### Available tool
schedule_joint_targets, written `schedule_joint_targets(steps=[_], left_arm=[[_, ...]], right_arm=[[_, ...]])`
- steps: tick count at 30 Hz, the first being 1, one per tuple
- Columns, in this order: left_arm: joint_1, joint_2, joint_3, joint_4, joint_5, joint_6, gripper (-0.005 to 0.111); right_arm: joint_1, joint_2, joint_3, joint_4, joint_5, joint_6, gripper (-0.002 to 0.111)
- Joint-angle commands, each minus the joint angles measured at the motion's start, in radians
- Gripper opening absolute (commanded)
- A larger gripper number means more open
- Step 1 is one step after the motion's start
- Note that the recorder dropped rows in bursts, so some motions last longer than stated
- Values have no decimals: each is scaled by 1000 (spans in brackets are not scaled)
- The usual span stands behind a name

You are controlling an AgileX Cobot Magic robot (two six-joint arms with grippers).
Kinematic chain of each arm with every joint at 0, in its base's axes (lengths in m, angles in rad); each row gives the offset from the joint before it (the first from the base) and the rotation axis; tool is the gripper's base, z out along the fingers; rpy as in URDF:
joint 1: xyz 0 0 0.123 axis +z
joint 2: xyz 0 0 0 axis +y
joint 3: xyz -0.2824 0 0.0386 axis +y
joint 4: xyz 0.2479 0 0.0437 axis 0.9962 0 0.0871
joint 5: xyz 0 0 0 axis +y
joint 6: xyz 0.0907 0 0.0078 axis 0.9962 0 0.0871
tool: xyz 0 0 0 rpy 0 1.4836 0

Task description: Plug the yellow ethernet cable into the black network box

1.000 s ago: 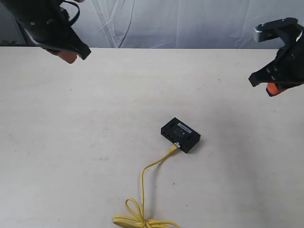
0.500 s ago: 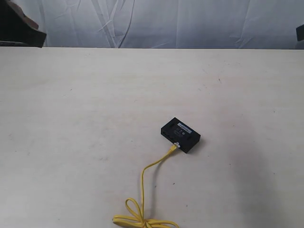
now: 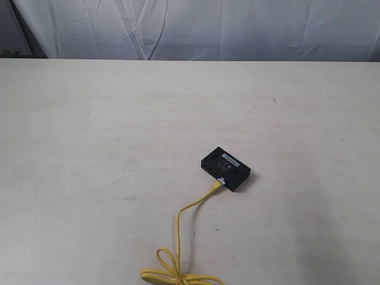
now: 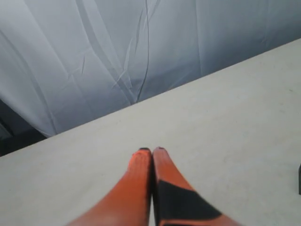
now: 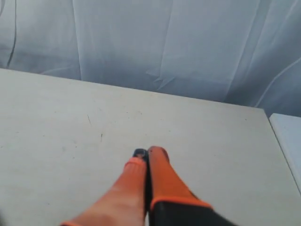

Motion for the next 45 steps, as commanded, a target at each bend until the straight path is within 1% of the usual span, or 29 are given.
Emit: schedule_joint_targets(steps=[1, 11, 14, 26, 32, 45], left_arm=[[3, -87, 62, -5, -66, -25, 0], [3, -237, 179, -7, -128, -40, 0], [3, -281, 190, -9, -131, -64, 0], [3, -442, 192, -18, -124, -71, 0], [3, -460, 192, -18, -128, -71, 0], [3, -460, 192, -11, -131, -71, 0]], right_arm=[[-6, -87, 58, 0, -66, 2, -1], [-6, -252, 183, -1, -171, 2, -1], [-6, -293, 197, -1, -168, 2, -1], [-6, -448, 211, -2, -150, 2, -1], [-6, -448, 211, -2, -98, 2, -1], [-6, -448, 211, -2, -104, 2, -1]])
